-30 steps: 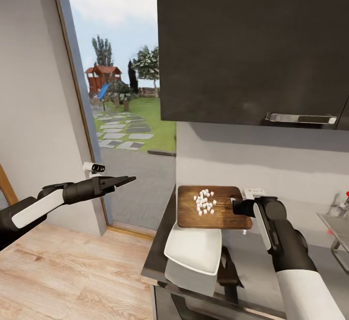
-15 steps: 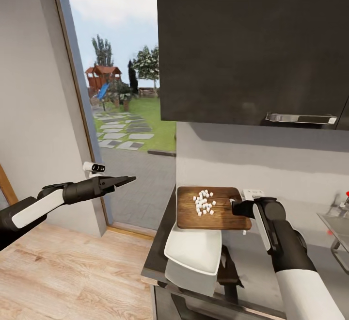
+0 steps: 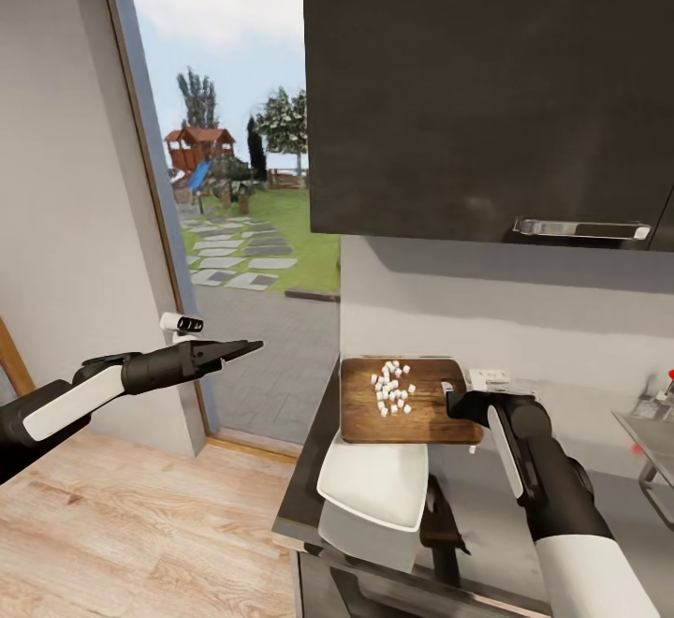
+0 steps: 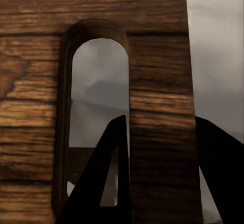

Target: In the kitchen, take the Vidalia onion out of the sink, dice it on the chopping board with the paring knife, put the diced onion into the bowl on the countertop, then place both the paring knife and the chopping board into the sink.

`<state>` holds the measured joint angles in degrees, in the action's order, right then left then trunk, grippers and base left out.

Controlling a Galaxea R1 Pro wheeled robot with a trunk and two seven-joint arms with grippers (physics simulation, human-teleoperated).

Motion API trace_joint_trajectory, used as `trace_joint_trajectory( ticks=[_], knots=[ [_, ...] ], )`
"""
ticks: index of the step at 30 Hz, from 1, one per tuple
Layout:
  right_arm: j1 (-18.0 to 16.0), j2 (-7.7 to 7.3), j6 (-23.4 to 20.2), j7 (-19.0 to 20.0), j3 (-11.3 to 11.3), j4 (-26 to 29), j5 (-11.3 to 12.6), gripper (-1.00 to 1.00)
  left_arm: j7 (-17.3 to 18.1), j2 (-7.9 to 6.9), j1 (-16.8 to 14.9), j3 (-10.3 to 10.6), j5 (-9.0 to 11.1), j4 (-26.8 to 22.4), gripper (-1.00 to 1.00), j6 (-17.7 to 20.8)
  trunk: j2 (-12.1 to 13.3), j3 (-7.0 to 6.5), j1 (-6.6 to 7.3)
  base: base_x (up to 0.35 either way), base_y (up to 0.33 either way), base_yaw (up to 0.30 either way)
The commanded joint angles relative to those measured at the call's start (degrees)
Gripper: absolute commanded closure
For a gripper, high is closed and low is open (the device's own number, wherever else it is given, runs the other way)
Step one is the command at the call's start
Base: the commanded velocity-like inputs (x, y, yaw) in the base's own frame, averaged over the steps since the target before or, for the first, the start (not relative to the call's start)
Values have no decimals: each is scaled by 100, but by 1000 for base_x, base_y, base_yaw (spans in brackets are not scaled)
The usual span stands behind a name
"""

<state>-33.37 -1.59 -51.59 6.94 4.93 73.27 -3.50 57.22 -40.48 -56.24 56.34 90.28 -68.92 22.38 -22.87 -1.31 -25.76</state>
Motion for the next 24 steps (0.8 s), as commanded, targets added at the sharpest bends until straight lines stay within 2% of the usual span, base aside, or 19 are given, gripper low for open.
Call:
trace_joint_trajectory(
  ticks=[1,8,15,24],
  knots=[
    [21,0,-21,54,8,7,-38,100,7,-4,-10,26,60,1,-100,47,-5,2,-3,0,0,0],
    [80,0,-4,61,8,7,-33,100,2,-4,-10,26,60,1,-100,47,-5,2,-3,0,0,0],
    [146,-3,349,56,8,3,-28,100,0,-4,-10,26,60,1,-100,47,-5,2,-3,0,0,0],
    [184,-8,470,53,8,11,-36,100,5,-10,-10,26,60,1,-100,47,-5,2,-3,0,0,0]
  ],
)
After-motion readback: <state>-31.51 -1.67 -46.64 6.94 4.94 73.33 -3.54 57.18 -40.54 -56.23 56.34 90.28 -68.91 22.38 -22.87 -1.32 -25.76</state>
